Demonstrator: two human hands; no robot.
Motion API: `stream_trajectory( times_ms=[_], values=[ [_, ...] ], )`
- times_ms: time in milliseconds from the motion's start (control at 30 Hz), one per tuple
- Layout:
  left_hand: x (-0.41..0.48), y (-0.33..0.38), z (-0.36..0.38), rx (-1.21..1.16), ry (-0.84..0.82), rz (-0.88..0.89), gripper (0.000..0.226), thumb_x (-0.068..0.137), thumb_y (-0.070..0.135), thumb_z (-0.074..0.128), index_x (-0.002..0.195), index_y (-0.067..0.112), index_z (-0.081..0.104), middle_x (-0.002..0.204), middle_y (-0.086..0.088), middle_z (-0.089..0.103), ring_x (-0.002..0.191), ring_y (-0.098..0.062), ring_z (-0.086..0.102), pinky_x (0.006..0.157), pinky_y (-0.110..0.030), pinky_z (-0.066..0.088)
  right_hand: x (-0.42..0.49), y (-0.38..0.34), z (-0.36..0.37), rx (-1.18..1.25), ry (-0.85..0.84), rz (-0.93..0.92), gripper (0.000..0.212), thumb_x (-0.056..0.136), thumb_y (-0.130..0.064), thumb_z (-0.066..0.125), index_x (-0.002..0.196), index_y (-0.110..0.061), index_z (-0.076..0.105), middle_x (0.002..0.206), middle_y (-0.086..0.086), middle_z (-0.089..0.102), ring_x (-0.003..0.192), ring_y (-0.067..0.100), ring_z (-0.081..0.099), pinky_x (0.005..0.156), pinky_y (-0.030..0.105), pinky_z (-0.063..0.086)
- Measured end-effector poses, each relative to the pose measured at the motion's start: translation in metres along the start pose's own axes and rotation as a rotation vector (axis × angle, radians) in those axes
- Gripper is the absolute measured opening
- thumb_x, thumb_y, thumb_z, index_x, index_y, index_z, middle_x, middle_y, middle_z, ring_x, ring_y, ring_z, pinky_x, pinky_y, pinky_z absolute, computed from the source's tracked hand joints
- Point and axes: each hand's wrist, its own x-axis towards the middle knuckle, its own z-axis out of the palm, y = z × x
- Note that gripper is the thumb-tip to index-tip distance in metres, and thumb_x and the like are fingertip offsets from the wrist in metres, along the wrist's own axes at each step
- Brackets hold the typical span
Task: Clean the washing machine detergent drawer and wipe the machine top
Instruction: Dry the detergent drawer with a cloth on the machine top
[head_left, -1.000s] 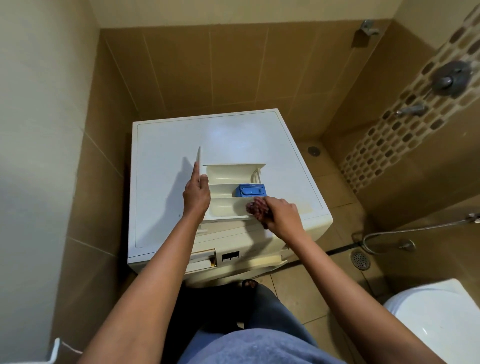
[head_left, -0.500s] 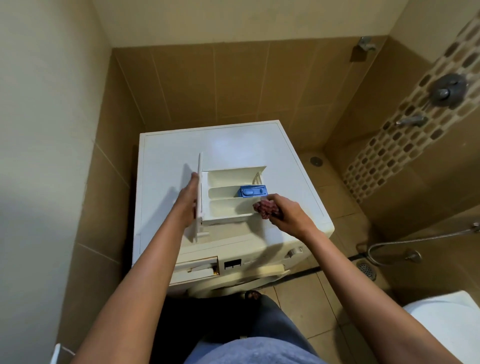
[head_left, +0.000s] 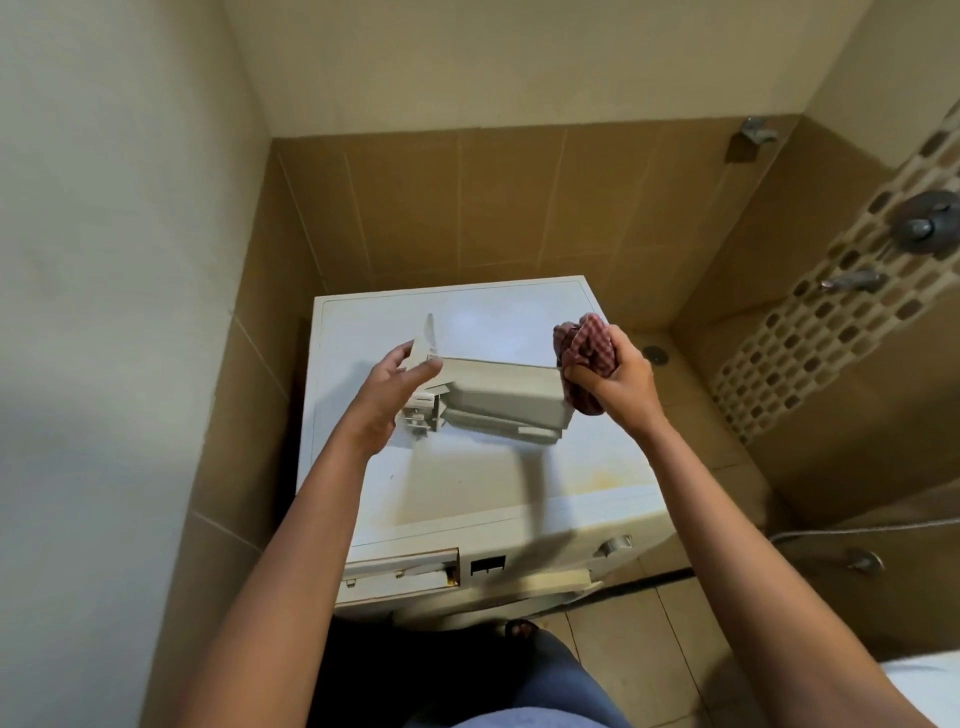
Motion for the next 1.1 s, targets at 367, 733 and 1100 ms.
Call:
stream_trajectory(
  times_ms=[367,733,1100],
  values=[
    [0.011,0.005,0.022,0.176,0.136,-0.066,0.057,0.097,0.054,0.042,0.146,0.027,0.036,0.148,-0.005,0.041,0.126,-0.029,0.043,0.092,-0.038,0.035,0.003,0.001,0.059,-0.475,0.020,-0.225,0.042,0.071,-0.007,0.058,0.111,-0.020,0.062,0.104,0.006,0.065,0.096,0.028,0.057,0.081,0.038,0.046],
    [0.017,0.010,0.028,0.238,0.193,-0.113,0.055,0.101,0.055,0.020,0.144,0.026,0.040,0.144,-0.005,0.047,0.133,-0.025,0.041,0.098,-0.035,0.034,-0.008,-0.035,0.132,-0.386,-0.136,-0.475,0.051,0.080,-0.013,0.046,0.130,-0.012,0.056,0.127,0.010,0.060,0.122,0.030,0.052,0.110,0.053,0.032],
    [0.012,0.017,0.029,0.343,0.176,-0.110,0.056,0.102,0.052,0.020,0.150,0.024,0.027,0.152,-0.009,0.034,0.135,-0.032,0.036,0.102,-0.045,0.034,-0.021,0.037,0.023,-0.409,0.098,-0.335,0.039,0.072,-0.003,0.064,0.108,-0.016,0.068,0.114,-0.001,0.069,0.114,0.018,0.060,0.092,0.040,0.051]
  ],
)
